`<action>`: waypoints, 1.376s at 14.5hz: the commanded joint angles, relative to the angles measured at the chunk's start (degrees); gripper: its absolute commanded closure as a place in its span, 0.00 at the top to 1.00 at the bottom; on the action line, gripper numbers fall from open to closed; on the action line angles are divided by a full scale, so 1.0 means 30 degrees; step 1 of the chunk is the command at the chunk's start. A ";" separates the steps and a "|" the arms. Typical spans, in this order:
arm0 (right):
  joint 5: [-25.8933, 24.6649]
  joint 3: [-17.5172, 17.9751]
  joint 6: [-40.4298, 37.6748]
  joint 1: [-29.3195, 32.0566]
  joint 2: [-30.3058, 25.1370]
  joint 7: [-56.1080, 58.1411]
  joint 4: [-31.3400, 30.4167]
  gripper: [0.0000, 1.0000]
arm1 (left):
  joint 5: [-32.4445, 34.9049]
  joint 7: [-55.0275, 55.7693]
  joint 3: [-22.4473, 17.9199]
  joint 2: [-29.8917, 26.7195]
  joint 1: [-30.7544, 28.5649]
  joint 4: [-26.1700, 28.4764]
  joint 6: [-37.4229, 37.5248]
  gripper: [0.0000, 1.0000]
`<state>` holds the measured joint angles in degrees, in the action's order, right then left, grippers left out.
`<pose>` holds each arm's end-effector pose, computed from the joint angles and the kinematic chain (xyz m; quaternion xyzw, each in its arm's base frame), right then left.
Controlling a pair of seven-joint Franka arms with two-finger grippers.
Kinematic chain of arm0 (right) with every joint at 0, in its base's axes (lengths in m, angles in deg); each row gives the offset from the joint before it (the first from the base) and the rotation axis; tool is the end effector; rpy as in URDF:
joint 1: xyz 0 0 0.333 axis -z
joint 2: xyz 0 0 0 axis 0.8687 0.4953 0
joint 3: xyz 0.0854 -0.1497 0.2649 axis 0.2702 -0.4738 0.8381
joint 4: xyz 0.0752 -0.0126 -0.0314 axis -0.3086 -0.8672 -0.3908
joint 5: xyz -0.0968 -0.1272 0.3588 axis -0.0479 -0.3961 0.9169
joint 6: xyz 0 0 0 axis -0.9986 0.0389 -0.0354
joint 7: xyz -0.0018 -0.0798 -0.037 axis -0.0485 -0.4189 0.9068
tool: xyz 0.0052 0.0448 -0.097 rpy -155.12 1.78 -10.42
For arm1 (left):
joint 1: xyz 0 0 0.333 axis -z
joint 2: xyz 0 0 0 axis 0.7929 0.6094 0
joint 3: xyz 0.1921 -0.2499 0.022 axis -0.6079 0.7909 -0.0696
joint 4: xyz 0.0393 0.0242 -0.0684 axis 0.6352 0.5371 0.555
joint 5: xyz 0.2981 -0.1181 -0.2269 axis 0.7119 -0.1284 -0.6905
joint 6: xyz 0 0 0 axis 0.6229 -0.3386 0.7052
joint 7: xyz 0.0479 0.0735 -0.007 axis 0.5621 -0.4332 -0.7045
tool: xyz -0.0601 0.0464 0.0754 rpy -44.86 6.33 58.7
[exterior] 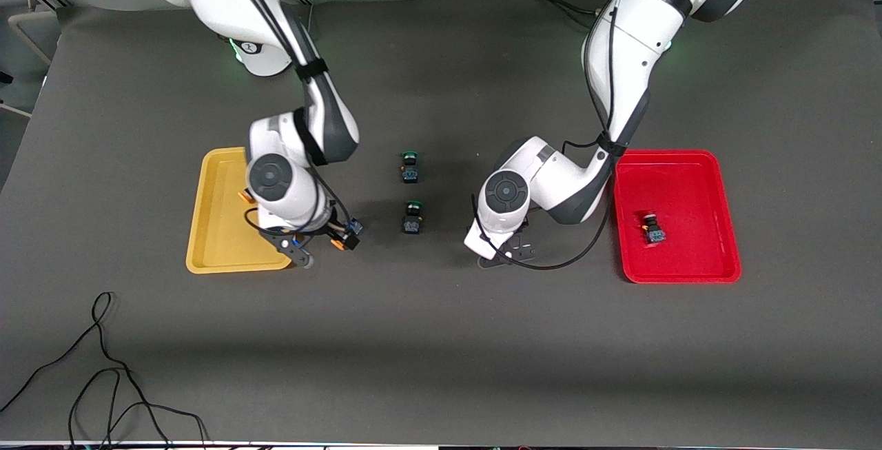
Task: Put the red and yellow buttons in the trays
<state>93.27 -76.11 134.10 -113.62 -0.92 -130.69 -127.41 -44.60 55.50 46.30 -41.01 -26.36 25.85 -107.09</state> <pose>0.5693 0.2678 0.2398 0.9476 -0.3188 -0.0058 0.0183 0.5670 -0.4164 0.1990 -0.9932 -0.1093 0.0398 0.0089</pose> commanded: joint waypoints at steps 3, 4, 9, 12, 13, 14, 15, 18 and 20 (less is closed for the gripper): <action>0.0793 0.0097 0.2705 -0.0687 0.0770 -0.0153 -0.1697 1.00 | -0.2126 -0.0841 0.0579 -0.3799 -0.1428 -0.0851 0.5179 0.04; 0.1054 0.0301 0.3203 -0.0687 0.0801 -0.0095 -0.1962 1.00 | -0.2799 -0.1427 0.0551 -0.4679 -0.1750 -0.0852 0.6146 0.04; 0.1408 0.0508 0.3853 -0.0599 0.0802 0.0111 -0.2287 0.36 | -0.3627 -0.6637 0.0464 -0.7991 -0.6167 0.0518 1.0138 0.03; 0.1408 0.0508 0.3678 -0.0483 0.0539 0.0169 -0.2258 0.15 | -0.2927 -1.1376 0.0375 -0.9606 -0.9740 0.2834 0.9994 0.00; 0.1408 0.0479 0.3590 -0.0482 0.0306 0.0198 -0.2199 0.13 | -0.2343 -1.2699 0.0375 -0.9638 -1.0825 0.3159 0.9907 0.00; 0.1408 0.0420 0.3502 -0.0424 -0.0248 0.0199 -0.2228 0.12 | -0.1641 -1.3698 0.0375 -0.9494 -1.1648 0.3568 0.9471 0.00; 0.1408 0.0246 0.2515 -0.0337 -0.0949 0.0228 -0.2112 0.12 | -0.1083 -1.4404 0.0375 -0.9463 -1.2207 0.4413 0.8277 0.00; 0.1176 -0.1826 -0.1699 0.0016 -0.3322 0.1335 -0.1058 0.12 | 0.0558 -1.4851 0.0375 -0.9288 -1.3060 0.8655 0.2544 0.00; 0.1145 -0.3876 -0.3493 -0.0013 -0.4729 0.3555 -0.0910 0.12 | 0.1408 -1.4851 0.0288 -0.8908 -1.3644 1.1207 -0.1121 0.00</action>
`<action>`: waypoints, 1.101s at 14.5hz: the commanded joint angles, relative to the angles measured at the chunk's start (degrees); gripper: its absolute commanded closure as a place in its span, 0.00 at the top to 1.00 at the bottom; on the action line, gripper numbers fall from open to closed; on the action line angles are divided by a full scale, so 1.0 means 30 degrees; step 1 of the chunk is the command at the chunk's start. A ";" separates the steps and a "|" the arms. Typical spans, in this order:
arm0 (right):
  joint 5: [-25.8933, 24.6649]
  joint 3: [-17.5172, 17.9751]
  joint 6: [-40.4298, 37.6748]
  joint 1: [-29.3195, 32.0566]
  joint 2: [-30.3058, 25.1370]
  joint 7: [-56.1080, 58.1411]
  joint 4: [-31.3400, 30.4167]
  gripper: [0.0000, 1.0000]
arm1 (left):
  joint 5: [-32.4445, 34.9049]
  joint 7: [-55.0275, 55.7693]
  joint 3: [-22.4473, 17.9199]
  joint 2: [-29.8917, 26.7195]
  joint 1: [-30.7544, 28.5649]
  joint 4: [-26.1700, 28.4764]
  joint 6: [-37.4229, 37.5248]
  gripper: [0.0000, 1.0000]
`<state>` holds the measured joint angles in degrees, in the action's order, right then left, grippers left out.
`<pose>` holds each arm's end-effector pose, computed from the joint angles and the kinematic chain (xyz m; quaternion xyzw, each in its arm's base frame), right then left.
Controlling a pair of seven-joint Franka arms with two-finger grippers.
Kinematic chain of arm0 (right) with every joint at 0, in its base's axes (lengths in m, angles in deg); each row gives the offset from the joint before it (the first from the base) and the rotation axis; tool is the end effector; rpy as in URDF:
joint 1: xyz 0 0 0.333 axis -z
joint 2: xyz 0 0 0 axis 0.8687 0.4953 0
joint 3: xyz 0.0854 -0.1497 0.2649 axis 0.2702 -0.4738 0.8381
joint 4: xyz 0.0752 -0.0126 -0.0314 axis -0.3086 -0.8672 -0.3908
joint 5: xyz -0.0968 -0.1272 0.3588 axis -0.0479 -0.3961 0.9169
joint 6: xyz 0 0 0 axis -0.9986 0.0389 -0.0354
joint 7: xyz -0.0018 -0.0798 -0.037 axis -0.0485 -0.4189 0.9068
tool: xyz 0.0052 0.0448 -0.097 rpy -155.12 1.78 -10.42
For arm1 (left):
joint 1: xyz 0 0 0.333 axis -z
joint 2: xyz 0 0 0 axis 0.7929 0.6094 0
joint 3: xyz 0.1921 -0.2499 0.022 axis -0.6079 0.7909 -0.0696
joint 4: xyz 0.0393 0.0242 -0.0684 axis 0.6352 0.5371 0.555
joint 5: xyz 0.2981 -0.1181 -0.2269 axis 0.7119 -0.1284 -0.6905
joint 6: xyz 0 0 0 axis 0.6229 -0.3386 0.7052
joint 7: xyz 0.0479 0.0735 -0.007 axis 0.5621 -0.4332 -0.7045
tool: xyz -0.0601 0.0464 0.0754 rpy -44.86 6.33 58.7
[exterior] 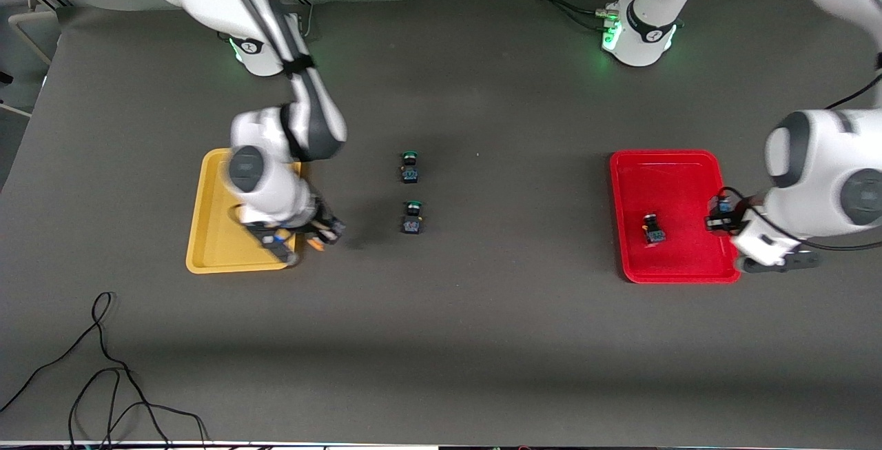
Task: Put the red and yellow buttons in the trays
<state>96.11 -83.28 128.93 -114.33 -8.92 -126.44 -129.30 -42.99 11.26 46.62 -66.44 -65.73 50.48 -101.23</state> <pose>0.5821 0.2082 0.3122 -0.9369 0.3482 0.0176 0.0255 0.5960 0.0176 0.2976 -0.9955 -0.0336 0.0800 0.0376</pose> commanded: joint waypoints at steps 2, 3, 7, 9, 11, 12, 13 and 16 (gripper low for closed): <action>0.0170 -0.3277 -0.3438 0.0109 -0.3557 0.4076 -0.0307 0.12 | 0.1431 -0.0220 0.0182 0.0063 -0.0995 0.4179 -0.5135 0.00; 0.0054 -0.4010 -0.4288 0.0080 -0.4318 0.4664 -0.0306 0.12 | 0.1666 -0.0221 0.0182 0.0473 -0.0996 0.4211 -0.5433 0.00; -0.1558 -0.4750 -0.3339 0.0196 -0.5059 0.5165 -0.1969 0.12 | 0.2046 -0.0366 0.0182 0.0856 -0.1230 0.4095 -0.5523 0.20; -0.1443 -0.4750 0.0283 0.0225 -0.4941 0.6741 -0.4570 0.13 | 0.2342 -0.0630 0.0182 0.0975 -0.1259 0.3745 -0.5233 0.88; -0.1208 -0.4692 0.4065 0.0109 -0.4243 0.7363 -0.6772 0.13 | 0.2342 -0.0836 0.0211 0.0451 -0.1434 0.3422 -0.4533 1.00; -0.1149 -0.4604 0.5040 0.0109 -0.3484 0.7597 -0.7013 0.13 | 0.2313 -0.1097 0.0269 0.0013 -0.1522 0.2869 -0.3541 1.00; -0.0481 -0.4545 0.5397 0.0109 -0.2577 0.7831 -0.6986 0.13 | 0.2110 -0.1477 0.0328 -0.0398 -0.1523 0.2139 -0.2110 1.00; 0.5304 -0.4106 0.5898 0.0080 -0.0437 1.2122 -0.6841 0.13 | 0.0710 -0.2470 0.0416 -0.1570 -0.1436 -0.0759 0.2460 1.00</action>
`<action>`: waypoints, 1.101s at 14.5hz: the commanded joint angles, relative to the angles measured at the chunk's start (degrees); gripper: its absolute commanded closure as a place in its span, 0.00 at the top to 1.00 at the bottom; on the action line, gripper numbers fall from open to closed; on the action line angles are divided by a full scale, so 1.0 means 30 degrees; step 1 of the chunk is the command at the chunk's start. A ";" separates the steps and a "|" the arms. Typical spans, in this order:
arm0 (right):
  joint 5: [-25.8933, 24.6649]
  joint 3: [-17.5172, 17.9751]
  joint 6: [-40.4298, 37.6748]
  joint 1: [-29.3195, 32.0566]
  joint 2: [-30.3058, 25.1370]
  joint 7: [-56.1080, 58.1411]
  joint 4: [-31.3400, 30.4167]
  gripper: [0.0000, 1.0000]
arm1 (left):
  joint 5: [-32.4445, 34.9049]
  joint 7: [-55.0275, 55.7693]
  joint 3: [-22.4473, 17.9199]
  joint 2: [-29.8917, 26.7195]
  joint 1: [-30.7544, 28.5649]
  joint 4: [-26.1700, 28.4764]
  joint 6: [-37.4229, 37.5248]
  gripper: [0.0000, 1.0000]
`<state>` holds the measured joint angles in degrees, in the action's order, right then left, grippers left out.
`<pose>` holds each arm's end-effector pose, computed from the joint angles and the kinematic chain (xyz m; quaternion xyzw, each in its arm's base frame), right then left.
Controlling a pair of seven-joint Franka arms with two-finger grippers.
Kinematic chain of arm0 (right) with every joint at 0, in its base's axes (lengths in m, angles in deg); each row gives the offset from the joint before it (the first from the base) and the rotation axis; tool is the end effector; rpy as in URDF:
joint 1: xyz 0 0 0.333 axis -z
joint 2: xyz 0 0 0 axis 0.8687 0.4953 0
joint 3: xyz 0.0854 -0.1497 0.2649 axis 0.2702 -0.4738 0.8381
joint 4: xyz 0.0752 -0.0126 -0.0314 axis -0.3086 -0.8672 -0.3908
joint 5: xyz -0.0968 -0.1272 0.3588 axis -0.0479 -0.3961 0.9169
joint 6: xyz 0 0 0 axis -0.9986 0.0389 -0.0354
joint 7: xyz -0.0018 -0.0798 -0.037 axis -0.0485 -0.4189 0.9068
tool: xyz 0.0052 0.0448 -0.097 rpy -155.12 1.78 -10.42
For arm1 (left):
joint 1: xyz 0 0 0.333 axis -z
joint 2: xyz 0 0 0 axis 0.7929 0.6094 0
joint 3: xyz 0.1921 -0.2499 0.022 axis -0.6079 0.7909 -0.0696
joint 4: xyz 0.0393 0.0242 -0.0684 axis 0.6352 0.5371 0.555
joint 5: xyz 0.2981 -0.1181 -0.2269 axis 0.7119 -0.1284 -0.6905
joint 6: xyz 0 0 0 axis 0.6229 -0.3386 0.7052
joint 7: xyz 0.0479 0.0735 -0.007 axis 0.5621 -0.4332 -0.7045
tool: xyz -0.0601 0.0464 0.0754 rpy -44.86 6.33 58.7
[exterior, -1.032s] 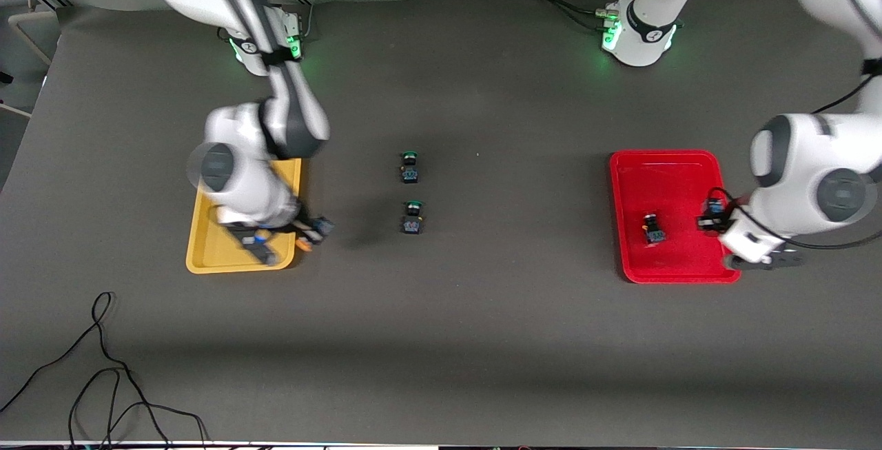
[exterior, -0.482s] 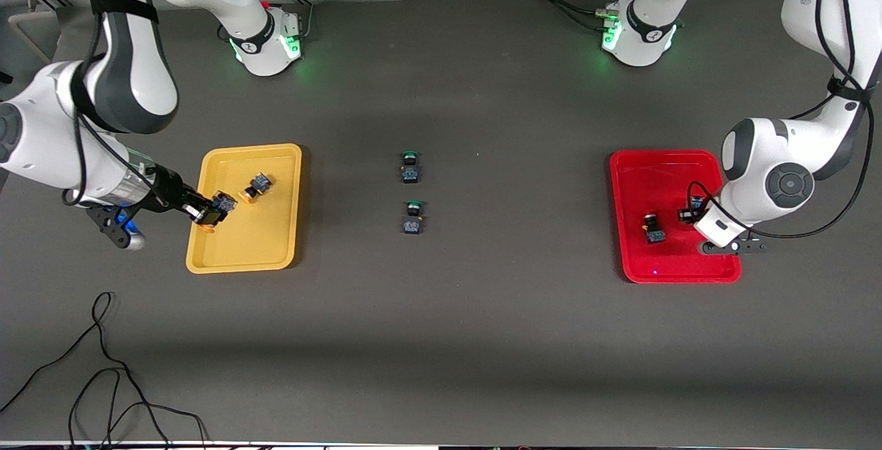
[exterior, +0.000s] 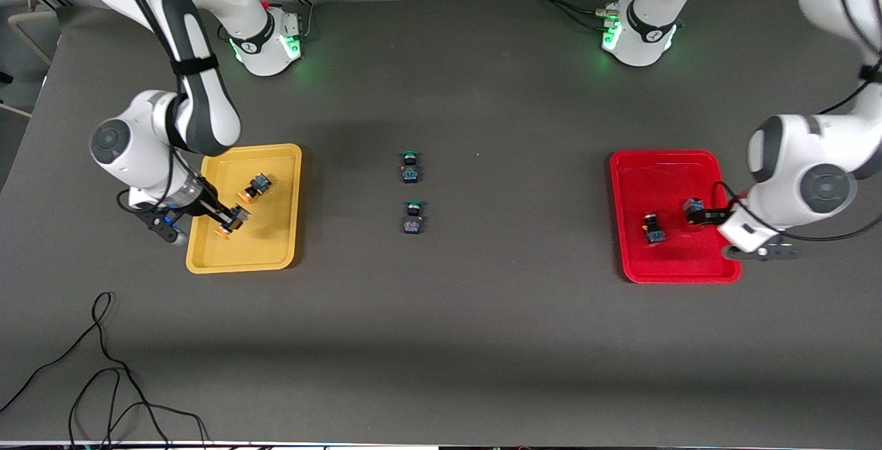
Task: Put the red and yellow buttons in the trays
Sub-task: 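Place the orange button in the yellow tray while the left gripper drops the red button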
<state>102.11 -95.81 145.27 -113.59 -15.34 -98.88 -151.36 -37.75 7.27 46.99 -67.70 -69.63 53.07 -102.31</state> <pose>0.5264 0.0214 0.2618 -0.9494 0.3112 -0.0190 0.0373 0.5832 0.0560 0.2936 -0.9941 -0.0001 0.0830 0.0691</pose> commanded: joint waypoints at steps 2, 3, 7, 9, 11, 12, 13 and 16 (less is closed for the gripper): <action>0.6217 0.0158 0.0362 -0.0256 0.2908 0.5289 0.0687 0.14 | -0.2736 -0.2984 0.0204 -0.1911 -0.0220 -0.3674 0.5833 1.00; 0.6489 0.0333 0.0333 -0.0256 0.3117 0.5384 0.0774 0.14 | -0.3005 -0.3428 0.0174 -0.2234 -0.0220 -0.4467 0.7038 1.00; 0.6609 0.0393 0.0186 -0.0140 0.3206 0.5414 0.0892 0.14 | -0.3474 -0.3491 0.0262 -0.4368 0.0043 -0.5618 0.9685 1.00; 0.6638 0.0422 0.0128 -0.0051 0.3265 0.5327 0.1126 0.21 | -0.4236 -0.3491 0.0262 -0.5425 0.0044 -0.5647 1.0124 1.00; 0.6667 0.0422 0.0099 -0.0022 0.3586 0.5268 0.1360 0.25 | -0.4385 -0.3433 0.0117 -0.5897 0.0595 -0.5734 1.0214 1.00; 0.6668 0.0451 0.0099 -0.0022 0.3733 0.5239 0.1477 0.25 | -0.4356 -0.3172 -0.0523 -0.5899 0.1847 -0.5822 1.0273 1.00; 0.6697 0.0539 0.0099 -0.0022 0.3908 0.5181 0.1536 0.25 | -0.4356 -0.3024 -0.2095 -0.5899 0.3745 -0.5968 1.0331 1.00; 0.7778 0.0715 0.0099 0.0008 0.4348 0.5326 0.1712 0.41 | -0.4414 -0.2935 -0.6031 -0.5869 0.8269 -0.6496 1.0800 1.00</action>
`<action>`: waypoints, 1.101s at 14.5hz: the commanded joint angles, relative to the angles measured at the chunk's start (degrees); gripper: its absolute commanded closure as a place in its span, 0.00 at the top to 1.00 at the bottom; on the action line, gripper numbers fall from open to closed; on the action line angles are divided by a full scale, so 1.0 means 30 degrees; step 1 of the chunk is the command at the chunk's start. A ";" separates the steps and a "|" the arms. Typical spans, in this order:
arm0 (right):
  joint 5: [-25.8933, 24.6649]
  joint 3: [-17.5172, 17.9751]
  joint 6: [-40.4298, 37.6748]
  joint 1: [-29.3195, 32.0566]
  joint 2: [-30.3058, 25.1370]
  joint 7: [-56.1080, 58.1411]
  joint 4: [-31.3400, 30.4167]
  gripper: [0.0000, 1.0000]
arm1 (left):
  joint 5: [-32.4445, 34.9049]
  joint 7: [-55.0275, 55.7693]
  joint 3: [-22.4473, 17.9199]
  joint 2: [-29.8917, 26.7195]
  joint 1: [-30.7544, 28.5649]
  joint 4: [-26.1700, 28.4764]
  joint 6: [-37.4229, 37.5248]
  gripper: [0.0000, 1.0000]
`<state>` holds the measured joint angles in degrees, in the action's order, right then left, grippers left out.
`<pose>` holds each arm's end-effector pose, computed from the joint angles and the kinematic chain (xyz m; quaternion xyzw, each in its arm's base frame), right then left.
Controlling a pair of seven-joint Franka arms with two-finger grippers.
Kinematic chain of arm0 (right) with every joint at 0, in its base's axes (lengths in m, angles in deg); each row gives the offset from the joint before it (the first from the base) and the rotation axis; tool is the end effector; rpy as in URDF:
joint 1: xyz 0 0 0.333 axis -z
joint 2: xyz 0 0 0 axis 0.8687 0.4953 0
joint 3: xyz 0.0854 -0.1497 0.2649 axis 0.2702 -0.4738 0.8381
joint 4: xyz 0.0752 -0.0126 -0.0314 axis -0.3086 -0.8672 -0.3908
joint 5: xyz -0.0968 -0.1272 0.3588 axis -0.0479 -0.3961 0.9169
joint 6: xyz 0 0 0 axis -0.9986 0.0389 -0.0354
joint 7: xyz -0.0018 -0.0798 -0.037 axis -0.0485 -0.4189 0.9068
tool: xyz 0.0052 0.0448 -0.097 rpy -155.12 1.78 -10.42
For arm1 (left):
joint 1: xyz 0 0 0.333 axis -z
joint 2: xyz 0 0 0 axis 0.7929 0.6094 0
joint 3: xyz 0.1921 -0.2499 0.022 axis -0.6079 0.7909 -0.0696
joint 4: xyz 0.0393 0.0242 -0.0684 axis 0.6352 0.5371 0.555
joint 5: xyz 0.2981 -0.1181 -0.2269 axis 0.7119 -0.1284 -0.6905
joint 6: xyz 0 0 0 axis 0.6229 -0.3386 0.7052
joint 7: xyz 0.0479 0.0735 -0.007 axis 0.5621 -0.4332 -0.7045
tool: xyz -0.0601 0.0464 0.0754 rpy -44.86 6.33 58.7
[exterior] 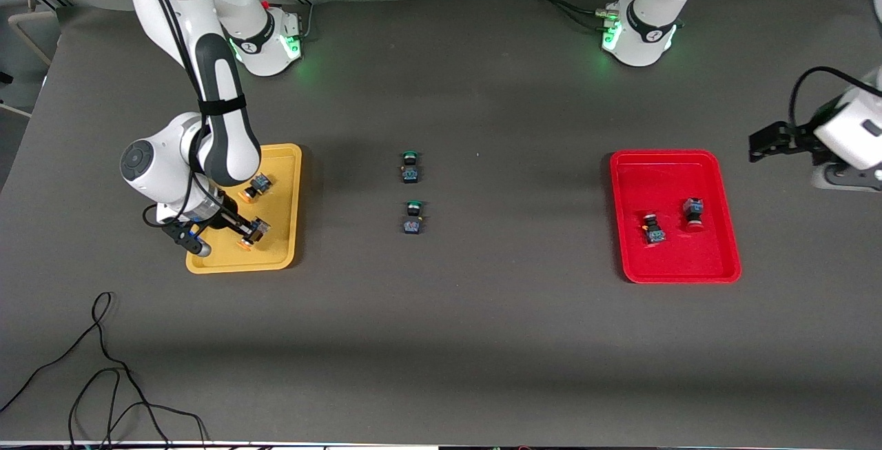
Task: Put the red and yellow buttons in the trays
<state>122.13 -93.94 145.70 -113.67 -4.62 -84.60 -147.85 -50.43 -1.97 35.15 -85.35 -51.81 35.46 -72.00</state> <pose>0.5360 0.0310 0.2150 -0.9510 0.3013 -0.0235 0.0647 0.5547 -0.0149 0.5681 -0.9970 0.0578 0.0480 0.0190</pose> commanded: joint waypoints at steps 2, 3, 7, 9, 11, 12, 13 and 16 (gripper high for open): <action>0.1134 0.0268 -0.0045 0.0032 0.0776 0.0479 0.0543 1.00 | -0.0219 0.0259 -0.2029 0.0015 0.2363 -0.0657 0.0639 1.00; 0.1134 0.0268 -0.0045 0.0061 0.0776 0.0449 0.0572 1.00 | -0.0219 0.0434 -0.2029 0.0015 0.2422 -0.0715 0.0581 1.00; 0.0960 0.0268 -0.0654 0.0091 0.0019 0.0449 0.0601 1.00 | -0.0657 0.0612 -0.2058 0.0074 0.2481 -0.1008 0.0580 1.00; 0.0203 0.0180 -0.2729 0.0789 -0.1065 0.0332 0.1272 1.00 | -0.0688 0.0612 -0.2058 0.0074 0.2481 -0.1008 0.0580 1.00; -0.2892 0.0296 -0.4634 0.2193 -0.2586 -0.0366 0.2470 1.00 | -0.0717 0.0641 -0.1738 0.0074 0.2073 -0.1008 0.0493 1.00; -0.4446 0.0326 -0.5920 0.2693 -0.3174 -0.1271 0.3376 1.00 | -0.0717 0.0641 -0.1185 0.0074 0.1549 -0.1008 0.0463 1.00; -0.5912 0.0355 -0.7615 0.3104 -0.3557 -0.2150 0.4661 1.00 | -0.0746 0.0641 -0.0686 0.0103 0.1195 -0.1066 0.0492 1.00; -0.7798 0.1083 -1.3474 0.5180 -0.3999 -0.2950 0.9199 1.00 | -0.0746 0.0612 -0.0740 0.0074 0.1221 -0.1096 0.0609 1.00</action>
<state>102.25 -93.26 114.54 -102.20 -15.59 -90.63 -128.43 -51.99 -0.94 32.03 -85.35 -47.12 33.55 -71.49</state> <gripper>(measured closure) 0.000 0.000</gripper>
